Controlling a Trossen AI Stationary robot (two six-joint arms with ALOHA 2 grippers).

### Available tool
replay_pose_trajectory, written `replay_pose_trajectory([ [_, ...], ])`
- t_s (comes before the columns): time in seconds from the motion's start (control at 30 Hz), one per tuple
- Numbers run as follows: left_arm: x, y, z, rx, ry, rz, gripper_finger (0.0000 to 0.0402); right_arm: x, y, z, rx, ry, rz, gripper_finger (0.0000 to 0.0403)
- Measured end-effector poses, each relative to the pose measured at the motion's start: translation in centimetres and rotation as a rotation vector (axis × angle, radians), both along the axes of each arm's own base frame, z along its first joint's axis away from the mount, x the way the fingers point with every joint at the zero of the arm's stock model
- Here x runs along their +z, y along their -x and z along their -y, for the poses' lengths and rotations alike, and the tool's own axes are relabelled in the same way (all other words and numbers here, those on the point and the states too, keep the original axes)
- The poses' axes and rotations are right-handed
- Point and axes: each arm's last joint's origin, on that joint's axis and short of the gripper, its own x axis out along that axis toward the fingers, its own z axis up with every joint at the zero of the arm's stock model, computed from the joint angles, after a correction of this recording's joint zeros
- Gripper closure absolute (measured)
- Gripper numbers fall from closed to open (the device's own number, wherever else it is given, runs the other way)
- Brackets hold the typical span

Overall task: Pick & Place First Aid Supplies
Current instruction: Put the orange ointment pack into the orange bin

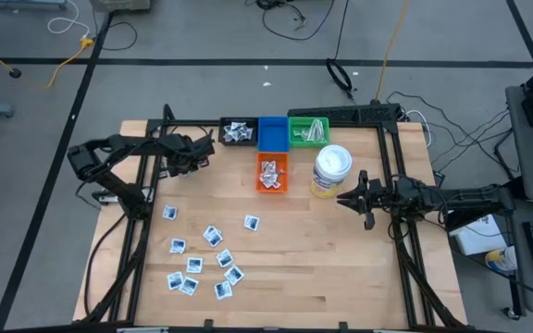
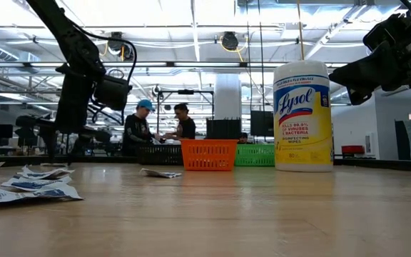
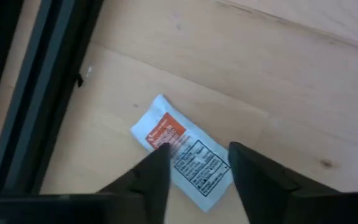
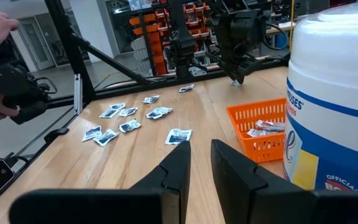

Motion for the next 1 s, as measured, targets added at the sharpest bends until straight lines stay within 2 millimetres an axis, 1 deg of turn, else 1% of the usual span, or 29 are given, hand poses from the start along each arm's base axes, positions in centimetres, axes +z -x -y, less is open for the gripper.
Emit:
replay_pose_trajectory([
  [0.17, 0.0, -0.1, 0.0, -0.012, 0.003, 0.007, 0.031, 0.0, 0.0, 0.0, 0.0, 0.0, 0.0, 0.0344],
  [0.3, -0.1, -0.1, 0.0, -0.017, -0.002, 0.008, 0.0356, 0.0, 0.0, 0.0, 0.0, 0.0, 0.0, 0.0344],
  [0.47, -0.8, 0.0, 0.1, -0.079, -0.015, 0.036, 0.0394, 0.0, 0.0, 0.0, 0.0, 0.0, 0.0, 0.0344],
  [0.57, -1.0, 0.1, 0.4, -0.092, -0.011, 0.035, 0.0397, 0.0, 0.0, 0.0, 0.0, 0.0, 0.0, 0.0344],
  [0.63, -0.8, 0.1, 0.5, -0.115, -0.006, 0.045, 0.0399, 0.0, 0.0, 0.0, 0.0, 0.0, 0.001, 0.0344],
  [0.77, 0.9, -0.4, 0.8, -0.143, 0.013, 0.11, 0.04, 0.0, 0.0, 0.0, 0.0, 0.0, 0.0, 0.0344],
  [0.83, 2.5, -0.7, 0.8, -0.163, -0.019, 0.139, 0.04, 0.0, 0.0, 0.0, 0.0, 0.0, 0.0, 0.0344],
  [1.0, 5.3, -0.9, 0.9, -0.205, -0.044, 0.166, 0.04, 0.0, 0.0, 0.0, 0.0, 0.0, 0.0, 0.0344],
])
